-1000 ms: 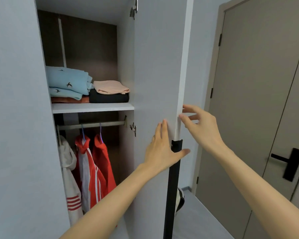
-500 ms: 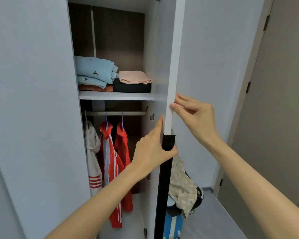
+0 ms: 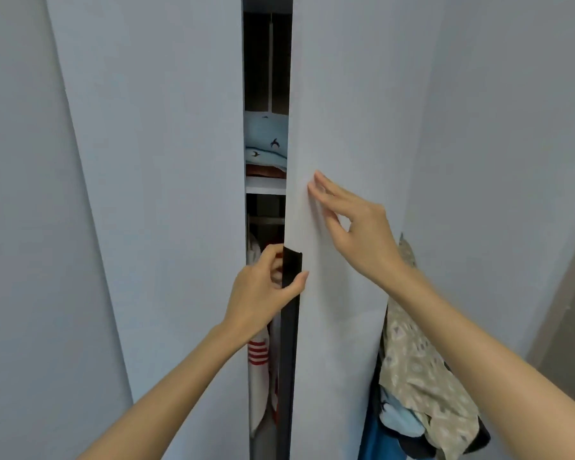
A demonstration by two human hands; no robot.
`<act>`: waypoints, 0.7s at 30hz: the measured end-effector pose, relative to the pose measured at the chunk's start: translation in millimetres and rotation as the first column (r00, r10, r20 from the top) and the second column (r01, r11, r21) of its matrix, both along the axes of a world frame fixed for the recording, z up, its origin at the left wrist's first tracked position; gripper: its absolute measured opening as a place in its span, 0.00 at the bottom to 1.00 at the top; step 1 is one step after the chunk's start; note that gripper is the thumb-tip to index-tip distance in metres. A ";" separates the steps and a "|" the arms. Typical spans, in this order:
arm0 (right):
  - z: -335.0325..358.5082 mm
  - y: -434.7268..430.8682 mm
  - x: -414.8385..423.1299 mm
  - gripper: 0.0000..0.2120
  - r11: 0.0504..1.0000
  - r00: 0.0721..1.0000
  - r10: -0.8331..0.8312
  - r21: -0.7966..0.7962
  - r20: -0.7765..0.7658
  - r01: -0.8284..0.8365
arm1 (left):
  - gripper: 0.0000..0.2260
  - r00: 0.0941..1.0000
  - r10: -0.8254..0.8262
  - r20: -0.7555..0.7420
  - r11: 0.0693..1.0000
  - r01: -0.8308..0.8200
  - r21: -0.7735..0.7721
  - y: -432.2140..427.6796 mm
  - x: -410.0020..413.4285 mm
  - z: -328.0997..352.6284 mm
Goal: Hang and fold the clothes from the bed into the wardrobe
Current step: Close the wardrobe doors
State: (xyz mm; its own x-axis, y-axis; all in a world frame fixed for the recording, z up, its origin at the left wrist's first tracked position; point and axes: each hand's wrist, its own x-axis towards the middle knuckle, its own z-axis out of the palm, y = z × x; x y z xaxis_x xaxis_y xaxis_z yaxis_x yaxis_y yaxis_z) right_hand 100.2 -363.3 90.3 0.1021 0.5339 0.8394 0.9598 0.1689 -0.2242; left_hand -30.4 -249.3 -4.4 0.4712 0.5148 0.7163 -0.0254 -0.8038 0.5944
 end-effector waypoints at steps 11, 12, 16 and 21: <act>-9.1 135.2 5.1 0.33 0.937 0.949 -0.239 -0.206 0.205 0.281 | 0.34 0.972 0.230 -0.056 0.959 -0.217 0.184 151.6 7.8 6.8; -9.7 145.2 7.1 0.34 0.928 0.942 -0.258 -0.216 0.213 0.303 | 0.37 0.970 0.225 -0.088 0.967 -0.211 0.145 161.0 12.1 7.1; -13.8 185.4 16.7 0.41 0.898 0.929 -0.322 -0.252 0.184 0.361 | 0.44 0.934 0.290 -0.210 0.949 -0.253 0.187 199.5 30.3 14.5; -15.1 218.7 25.5 0.42 0.855 0.904 -0.397 -0.294 0.157 0.426 | 0.46 0.877 0.385 -0.288 0.912 -0.312 0.268 226.0 47.1 23.3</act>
State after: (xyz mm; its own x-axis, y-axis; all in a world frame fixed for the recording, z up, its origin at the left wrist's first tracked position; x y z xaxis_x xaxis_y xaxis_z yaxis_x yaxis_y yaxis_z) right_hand 125.8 -144.7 75.2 0.3053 0.6959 0.6500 0.9440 -0.3110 -0.1103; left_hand 16.7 -23.3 19.0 0.5146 0.5467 0.6605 0.4457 -0.8287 0.3387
